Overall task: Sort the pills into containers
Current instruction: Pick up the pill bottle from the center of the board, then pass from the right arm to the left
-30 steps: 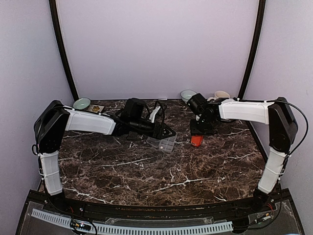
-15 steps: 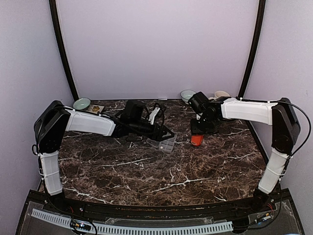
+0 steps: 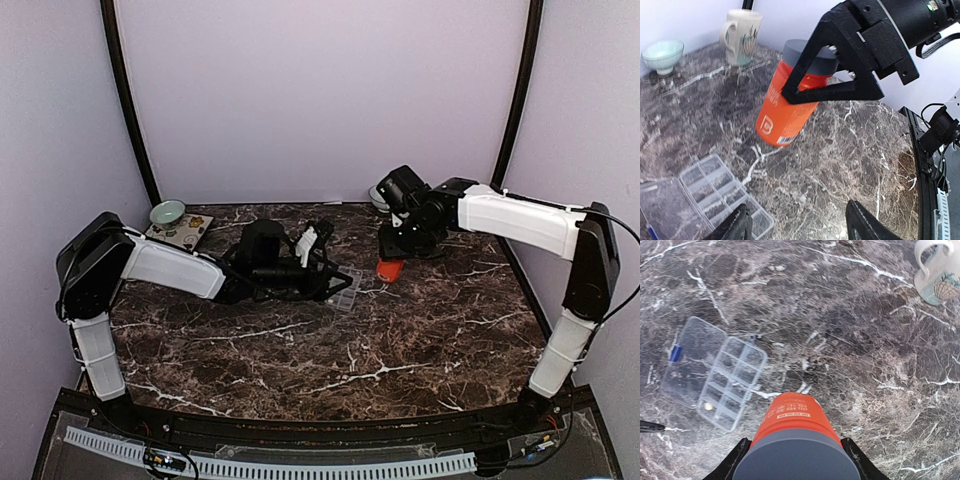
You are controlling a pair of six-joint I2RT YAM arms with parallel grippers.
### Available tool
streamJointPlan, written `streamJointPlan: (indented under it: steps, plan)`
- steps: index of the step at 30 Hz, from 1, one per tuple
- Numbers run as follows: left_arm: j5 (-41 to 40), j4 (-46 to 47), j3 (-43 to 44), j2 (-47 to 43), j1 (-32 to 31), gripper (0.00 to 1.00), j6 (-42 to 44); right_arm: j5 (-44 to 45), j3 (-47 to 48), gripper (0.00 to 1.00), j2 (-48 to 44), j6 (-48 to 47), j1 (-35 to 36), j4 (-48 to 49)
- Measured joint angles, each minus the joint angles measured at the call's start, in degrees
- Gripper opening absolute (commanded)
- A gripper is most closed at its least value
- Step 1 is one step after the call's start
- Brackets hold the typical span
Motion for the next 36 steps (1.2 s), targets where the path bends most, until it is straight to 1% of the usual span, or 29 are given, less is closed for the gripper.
streamJointPlan:
  steps: [5, 12, 20, 29, 36]
  plan:
    - [-0.92, 5.51, -2.21, -1.84, -0.79, 0.66, 2.82, -0.28, 4.22, 0.43, -0.07, -0.17, 2.4, -2.64]
    - [-2.29, 8.57, -2.89, -3.34, -2.19, 0.68, 6.8, -1.16, 10.58, 0.42, -0.07, -0.15, 6.25, -6.62]
    - [-3.89, 9.62, -4.15, -4.63, -2.86, 0.69, 9.66, -2.62, 15.23, 0.43, 0.0, -0.11, 9.49, -9.99]
    - [-5.51, 10.08, -4.37, -6.01, -3.08, 0.7, 11.34, -3.8, 17.29, 0.42, 0.63, 0.04, 12.61, -13.07]
    - [-4.59, 10.08, -4.37, -6.03, -3.82, 0.7, 11.74, -4.17, 18.43, 0.42, 0.87, 0.04, 13.99, -13.73]
